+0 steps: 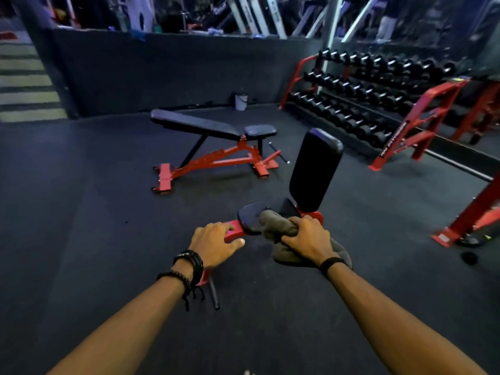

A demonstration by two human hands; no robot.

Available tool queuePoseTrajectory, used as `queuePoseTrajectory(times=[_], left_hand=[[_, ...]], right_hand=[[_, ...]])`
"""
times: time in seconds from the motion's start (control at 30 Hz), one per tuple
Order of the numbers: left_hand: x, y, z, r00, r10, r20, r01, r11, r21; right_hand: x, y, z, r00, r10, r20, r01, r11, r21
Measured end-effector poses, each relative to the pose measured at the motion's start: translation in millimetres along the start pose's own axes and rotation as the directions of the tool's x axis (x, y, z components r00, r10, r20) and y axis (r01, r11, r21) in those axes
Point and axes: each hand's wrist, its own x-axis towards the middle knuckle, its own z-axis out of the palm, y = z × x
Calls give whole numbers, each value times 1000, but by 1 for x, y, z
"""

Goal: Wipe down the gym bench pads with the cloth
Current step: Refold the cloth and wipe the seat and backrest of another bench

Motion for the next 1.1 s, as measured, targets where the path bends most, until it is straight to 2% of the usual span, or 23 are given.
queuePoseTrajectory(times=[0.17, 0.4, 0.53, 0.83, 0.9, 1.03, 1.1], left_hand=[[115, 7, -22, 992, 116, -45, -114, 993, 36], [265, 31, -49, 969, 215, -122, -217, 976, 1], [333, 34, -40, 965, 255, -61, -257, 966, -16], [513, 43, -22, 930, 364, -51, -366, 929, -60], [552, 50, -21, 913, 406, -19, -407, 911, -62], [630, 73, -19, 887, 461, -15, -461, 884, -78], [659, 82, -7, 877, 481, -5, -480, 873, -91]], right_hand=[[86, 14, -16, 993, 37, -114, -33, 999, 39], [208, 50, -57, 949, 54, -311, -87, 992, -94], [267, 66, -56, 934, 70, -351, -114, 988, -107], [393, 116, -35, 901, 188, -390, -253, 960, -121], [419, 131, -40, 876, 221, -428, -298, 947, -120], [472, 165, -61, 752, 306, -584, -418, 906, -64], [496, 179, -61, 717, 313, -622, -443, 894, -61]])
